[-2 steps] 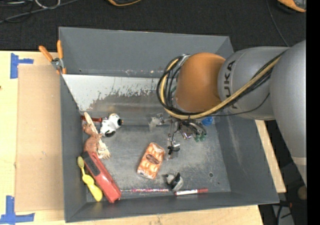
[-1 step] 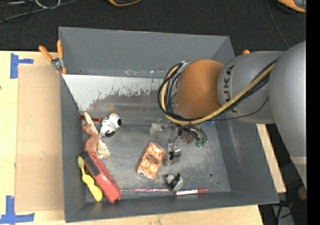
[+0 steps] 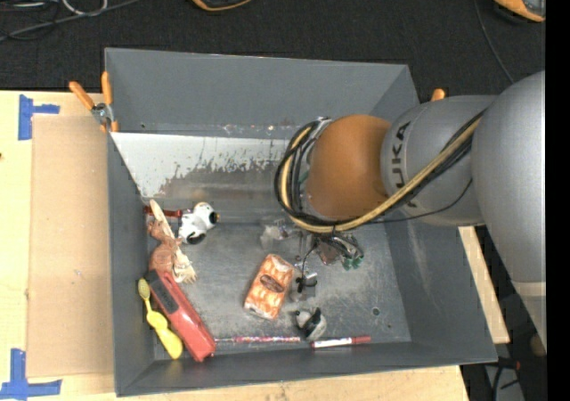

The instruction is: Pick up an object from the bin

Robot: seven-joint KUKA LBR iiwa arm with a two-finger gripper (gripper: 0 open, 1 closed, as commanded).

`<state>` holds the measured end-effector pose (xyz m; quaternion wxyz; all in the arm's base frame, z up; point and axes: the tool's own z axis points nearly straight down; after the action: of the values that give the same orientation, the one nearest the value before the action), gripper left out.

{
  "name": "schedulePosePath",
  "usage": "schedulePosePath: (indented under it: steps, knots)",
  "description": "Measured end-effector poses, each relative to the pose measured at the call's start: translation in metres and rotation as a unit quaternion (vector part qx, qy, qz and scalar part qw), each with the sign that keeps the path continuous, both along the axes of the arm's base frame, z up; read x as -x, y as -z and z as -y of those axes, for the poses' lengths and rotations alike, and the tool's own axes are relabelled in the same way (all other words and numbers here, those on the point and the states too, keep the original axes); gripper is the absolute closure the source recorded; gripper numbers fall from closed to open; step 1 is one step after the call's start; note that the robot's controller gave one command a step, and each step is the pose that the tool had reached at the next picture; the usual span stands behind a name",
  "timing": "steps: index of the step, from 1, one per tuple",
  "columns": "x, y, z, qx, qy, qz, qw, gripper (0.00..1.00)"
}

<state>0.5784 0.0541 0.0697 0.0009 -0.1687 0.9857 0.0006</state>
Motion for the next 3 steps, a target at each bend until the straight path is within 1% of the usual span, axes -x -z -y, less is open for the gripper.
schedulePosePath:
  steps: [1,2,3]
  knots:
    - [0.010,-0.001,-0.009,0.000,-0.013,-0.0011,0.9999,1.00]
    - [0.010,-0.001,-0.009,0.000,-0.014,-0.0011,0.9999,1.00]
    - [0.013,-0.019,-0.009,0.001,-0.014,-0.0070,0.9999,1.00]
